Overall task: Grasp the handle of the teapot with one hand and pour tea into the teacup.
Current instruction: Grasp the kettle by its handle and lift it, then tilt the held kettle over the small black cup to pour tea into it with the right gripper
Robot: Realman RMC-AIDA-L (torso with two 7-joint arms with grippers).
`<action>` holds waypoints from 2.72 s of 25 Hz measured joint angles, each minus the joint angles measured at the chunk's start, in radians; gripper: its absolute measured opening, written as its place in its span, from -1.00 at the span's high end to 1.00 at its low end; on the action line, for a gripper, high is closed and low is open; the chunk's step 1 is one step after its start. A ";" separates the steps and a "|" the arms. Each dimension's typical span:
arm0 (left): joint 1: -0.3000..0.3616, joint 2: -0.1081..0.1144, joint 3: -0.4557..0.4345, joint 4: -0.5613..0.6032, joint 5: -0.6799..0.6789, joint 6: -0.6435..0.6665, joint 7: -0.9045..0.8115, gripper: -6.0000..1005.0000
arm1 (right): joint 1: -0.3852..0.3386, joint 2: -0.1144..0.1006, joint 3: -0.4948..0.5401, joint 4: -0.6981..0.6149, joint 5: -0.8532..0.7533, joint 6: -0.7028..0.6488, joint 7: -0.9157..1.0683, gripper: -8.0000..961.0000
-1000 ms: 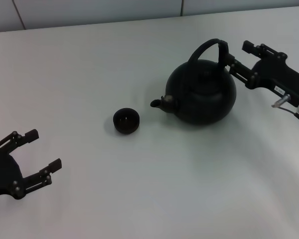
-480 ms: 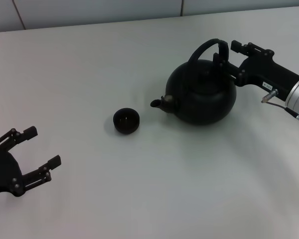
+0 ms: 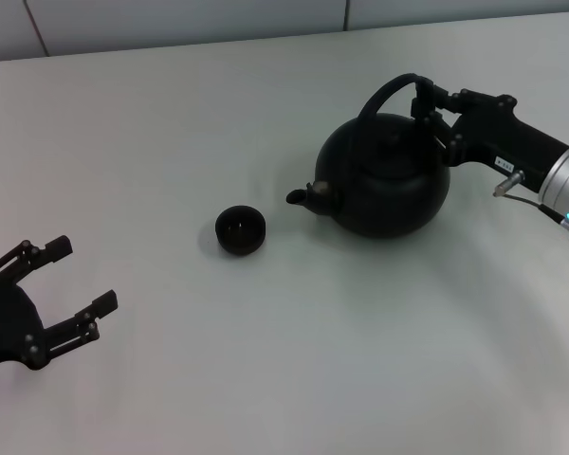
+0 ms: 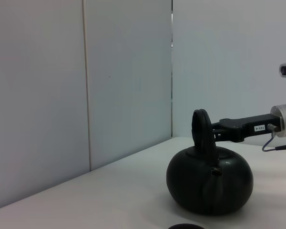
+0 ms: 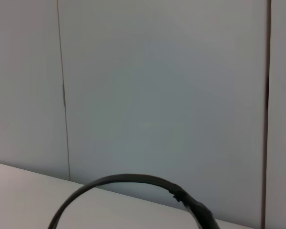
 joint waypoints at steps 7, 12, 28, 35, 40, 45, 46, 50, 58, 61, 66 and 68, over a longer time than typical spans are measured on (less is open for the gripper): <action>0.001 0.000 0.000 0.000 0.000 0.000 0.000 -0.69 | 0.009 0.000 0.000 0.004 0.001 0.005 -0.004 0.70; 0.005 0.000 0.000 0.000 0.000 0.001 0.000 -0.69 | 0.010 0.000 0.008 0.007 0.030 -0.021 0.003 0.77; 0.011 0.000 0.000 -0.001 0.000 0.004 0.000 -0.69 | 0.084 -0.002 -0.047 -0.006 0.059 0.015 0.060 0.81; 0.010 0.000 0.000 -0.001 0.000 0.004 0.000 -0.69 | 0.106 0.000 -0.115 -0.044 0.061 0.032 0.052 0.81; 0.008 -0.001 0.000 -0.003 0.000 0.002 0.001 -0.69 | 0.124 0.002 -0.163 -0.076 0.062 0.024 0.004 0.82; 0.004 0.000 0.000 -0.013 0.000 0.001 0.001 -0.69 | 0.141 0.002 -0.221 -0.101 0.063 0.021 -0.044 0.82; 0.003 0.000 0.000 -0.014 0.000 0.000 0.002 -0.69 | 0.150 0.002 -0.231 -0.104 0.063 0.020 -0.064 0.82; 0.002 0.000 0.000 -0.014 0.000 -0.002 0.002 -0.69 | 0.166 0.002 -0.242 -0.108 0.063 0.020 -0.092 0.82; -0.007 0.000 0.000 -0.014 -0.007 -0.006 0.002 -0.69 | 0.179 0.003 -0.301 -0.130 0.065 0.025 -0.139 0.82; -0.008 0.000 0.000 -0.014 -0.007 -0.006 0.002 -0.69 | 0.180 0.004 -0.304 -0.134 0.065 0.023 -0.170 0.82; -0.008 0.000 0.000 -0.014 -0.009 -0.006 0.002 -0.69 | 0.187 0.005 -0.305 -0.136 0.066 0.026 -0.205 0.82; -0.008 0.000 0.000 -0.014 -0.009 -0.006 0.002 -0.69 | 0.190 0.006 -0.307 -0.136 0.066 0.026 -0.215 0.82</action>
